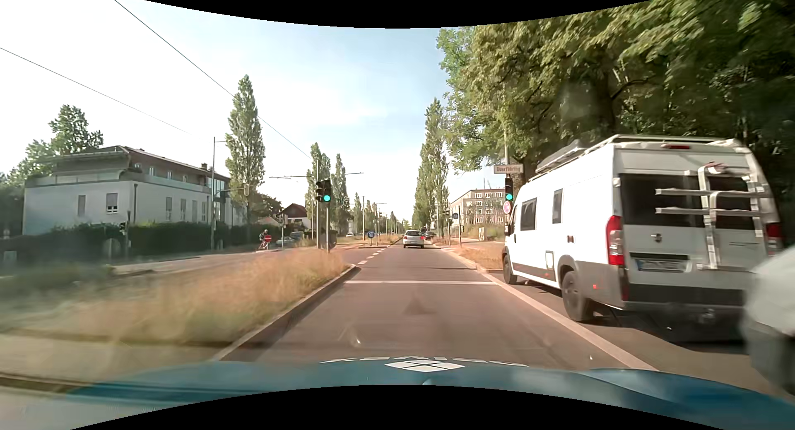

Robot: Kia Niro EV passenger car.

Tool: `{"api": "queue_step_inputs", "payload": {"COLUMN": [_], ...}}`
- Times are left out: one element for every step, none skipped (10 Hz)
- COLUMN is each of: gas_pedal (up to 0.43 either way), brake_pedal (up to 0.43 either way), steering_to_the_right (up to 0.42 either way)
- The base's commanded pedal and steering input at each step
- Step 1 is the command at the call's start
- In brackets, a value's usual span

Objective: Follow the waypoints while adhering to traffic rules and regulations

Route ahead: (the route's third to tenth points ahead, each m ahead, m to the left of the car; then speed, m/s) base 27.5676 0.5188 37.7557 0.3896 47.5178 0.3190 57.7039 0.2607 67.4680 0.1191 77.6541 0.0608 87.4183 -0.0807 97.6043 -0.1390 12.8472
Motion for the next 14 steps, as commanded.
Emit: {"api": "queue_step_inputs", "payload": {"gas_pedal": [0.228,0.209,0.209,0.209,0.197,0.197,0.197,0.177,0.177,0.177,0.177,0.177,0.177,0.177], "brake_pedal": [0.0,0.0,0.0,0.0,0.0,0.0,0.0,0.0,0.0,0.0,0.0,0.0,0.0,0.0], "steering_to_the_right": [-0.003,-0.004,-0.004,-0.004,-0.004,-0.004,-0.005,-0.006,-0.008,-0.008,-0.008,-0.007,-0.007,-0.006]}}
